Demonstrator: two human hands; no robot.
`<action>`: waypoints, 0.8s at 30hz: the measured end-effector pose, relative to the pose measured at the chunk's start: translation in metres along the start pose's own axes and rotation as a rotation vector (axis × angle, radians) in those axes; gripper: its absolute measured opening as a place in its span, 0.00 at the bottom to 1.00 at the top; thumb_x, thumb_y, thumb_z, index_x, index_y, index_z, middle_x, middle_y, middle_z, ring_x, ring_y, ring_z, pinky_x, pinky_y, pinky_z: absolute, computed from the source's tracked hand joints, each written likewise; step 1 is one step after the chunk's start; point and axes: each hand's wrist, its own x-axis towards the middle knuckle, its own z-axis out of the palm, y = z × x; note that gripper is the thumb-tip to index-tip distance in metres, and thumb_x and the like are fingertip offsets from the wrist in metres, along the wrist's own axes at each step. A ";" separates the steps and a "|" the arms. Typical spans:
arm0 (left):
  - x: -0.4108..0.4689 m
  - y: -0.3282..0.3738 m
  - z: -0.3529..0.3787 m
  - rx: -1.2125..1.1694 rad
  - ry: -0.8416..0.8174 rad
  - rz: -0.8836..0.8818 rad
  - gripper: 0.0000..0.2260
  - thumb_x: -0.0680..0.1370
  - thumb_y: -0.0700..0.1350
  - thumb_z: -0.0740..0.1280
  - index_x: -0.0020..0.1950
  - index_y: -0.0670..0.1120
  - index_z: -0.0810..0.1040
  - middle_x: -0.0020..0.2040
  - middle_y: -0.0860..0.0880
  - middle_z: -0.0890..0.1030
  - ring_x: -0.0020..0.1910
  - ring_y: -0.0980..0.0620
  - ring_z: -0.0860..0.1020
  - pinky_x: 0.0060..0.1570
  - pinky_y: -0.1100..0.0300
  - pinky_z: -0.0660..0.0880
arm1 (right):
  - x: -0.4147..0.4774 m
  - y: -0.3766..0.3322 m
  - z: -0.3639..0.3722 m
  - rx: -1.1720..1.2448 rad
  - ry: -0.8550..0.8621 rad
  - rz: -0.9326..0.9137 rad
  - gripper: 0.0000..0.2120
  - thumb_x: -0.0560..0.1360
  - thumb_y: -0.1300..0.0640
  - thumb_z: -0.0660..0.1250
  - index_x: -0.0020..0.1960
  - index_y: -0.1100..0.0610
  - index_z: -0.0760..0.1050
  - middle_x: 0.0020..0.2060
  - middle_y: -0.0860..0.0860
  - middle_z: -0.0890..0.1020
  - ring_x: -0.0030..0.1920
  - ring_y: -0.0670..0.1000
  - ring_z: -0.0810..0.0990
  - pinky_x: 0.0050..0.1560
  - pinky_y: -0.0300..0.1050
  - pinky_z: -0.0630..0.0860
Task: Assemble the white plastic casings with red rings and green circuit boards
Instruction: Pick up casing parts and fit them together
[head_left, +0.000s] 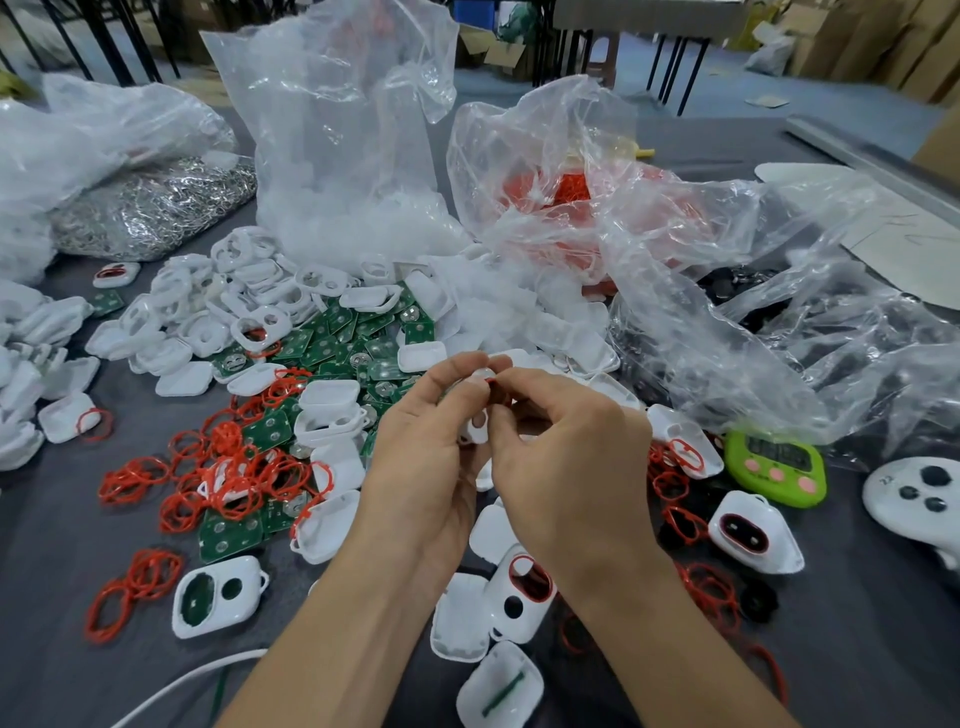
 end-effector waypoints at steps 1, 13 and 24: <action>-0.001 0.000 0.000 -0.002 0.000 0.001 0.11 0.80 0.33 0.65 0.47 0.44 0.85 0.54 0.43 0.87 0.41 0.51 0.86 0.31 0.65 0.79 | -0.001 -0.001 0.000 -0.007 0.001 0.001 0.08 0.73 0.61 0.73 0.50 0.53 0.87 0.42 0.48 0.88 0.40 0.49 0.86 0.45 0.45 0.81; -0.001 0.001 0.001 -0.034 0.041 -0.032 0.15 0.80 0.32 0.65 0.44 0.44 0.89 0.49 0.43 0.87 0.37 0.53 0.85 0.27 0.67 0.77 | -0.004 -0.008 0.005 -0.094 0.053 -0.043 0.12 0.68 0.66 0.77 0.51 0.56 0.87 0.44 0.51 0.89 0.41 0.51 0.87 0.45 0.38 0.76; -0.001 -0.001 0.002 -0.003 0.067 0.030 0.15 0.80 0.31 0.64 0.43 0.42 0.88 0.48 0.40 0.87 0.38 0.50 0.86 0.32 0.63 0.80 | -0.007 -0.005 0.008 -0.137 0.098 -0.112 0.12 0.67 0.67 0.79 0.49 0.58 0.87 0.41 0.51 0.88 0.38 0.52 0.86 0.45 0.38 0.72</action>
